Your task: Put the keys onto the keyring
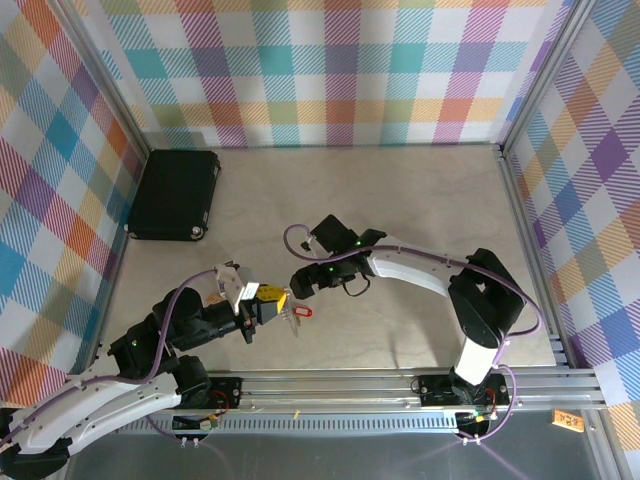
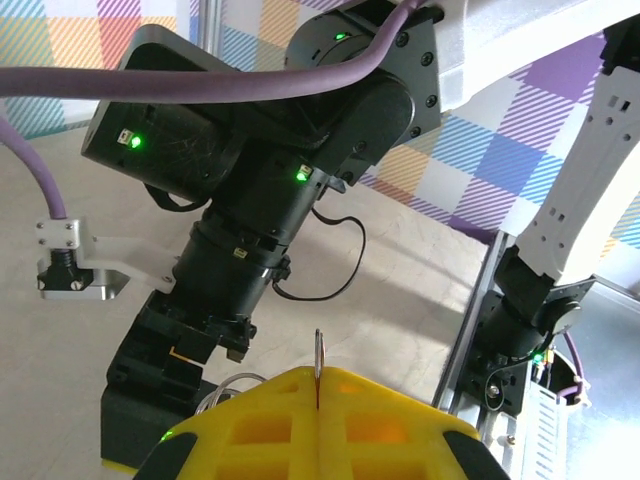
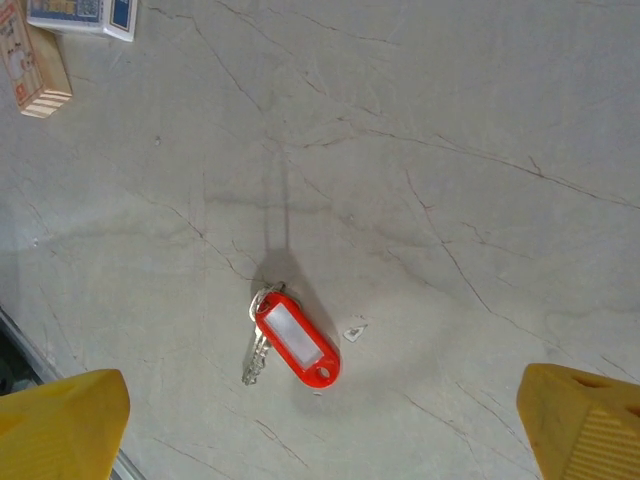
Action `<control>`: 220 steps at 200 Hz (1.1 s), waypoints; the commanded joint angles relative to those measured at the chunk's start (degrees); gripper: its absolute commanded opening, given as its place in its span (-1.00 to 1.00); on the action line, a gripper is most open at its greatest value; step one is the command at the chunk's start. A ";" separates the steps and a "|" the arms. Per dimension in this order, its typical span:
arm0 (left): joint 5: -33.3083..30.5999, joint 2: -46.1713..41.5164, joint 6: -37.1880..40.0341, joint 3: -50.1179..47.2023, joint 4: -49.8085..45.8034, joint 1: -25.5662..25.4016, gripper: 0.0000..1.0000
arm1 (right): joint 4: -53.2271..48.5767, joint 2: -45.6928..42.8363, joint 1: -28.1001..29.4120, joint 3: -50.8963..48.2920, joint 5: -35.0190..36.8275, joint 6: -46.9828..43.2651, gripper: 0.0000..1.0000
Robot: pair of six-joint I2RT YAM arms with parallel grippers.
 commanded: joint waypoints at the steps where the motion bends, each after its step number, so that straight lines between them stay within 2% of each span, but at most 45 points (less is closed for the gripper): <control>1: -2.53 -2.48 -1.46 -0.29 0.68 -0.31 -1.00 | 1.18 1.40 0.51 1.70 -2.36 0.55 0.93; 72: -8.45 -8.39 -2.43 -1.52 -3.80 -0.31 -1.00 | 1.58 6.79 2.39 3.10 -5.62 0.68 0.66; 143: -9.69 -10.39 -2.94 -1.96 -4.86 -0.31 -1.00 | 1.09 10.36 4.65 5.39 -4.04 1.46 0.24; 194: -10.25 -12.52 -3.20 -2.35 -5.74 -0.32 -1.00 | 0.41 12.96 5.44 7.23 -3.52 1.64 0.01; 220: -10.04 -12.77 -3.30 -2.60 -5.65 -0.31 -1.00 | -0.38 13.96 5.76 8.07 -2.41 1.59 -0.04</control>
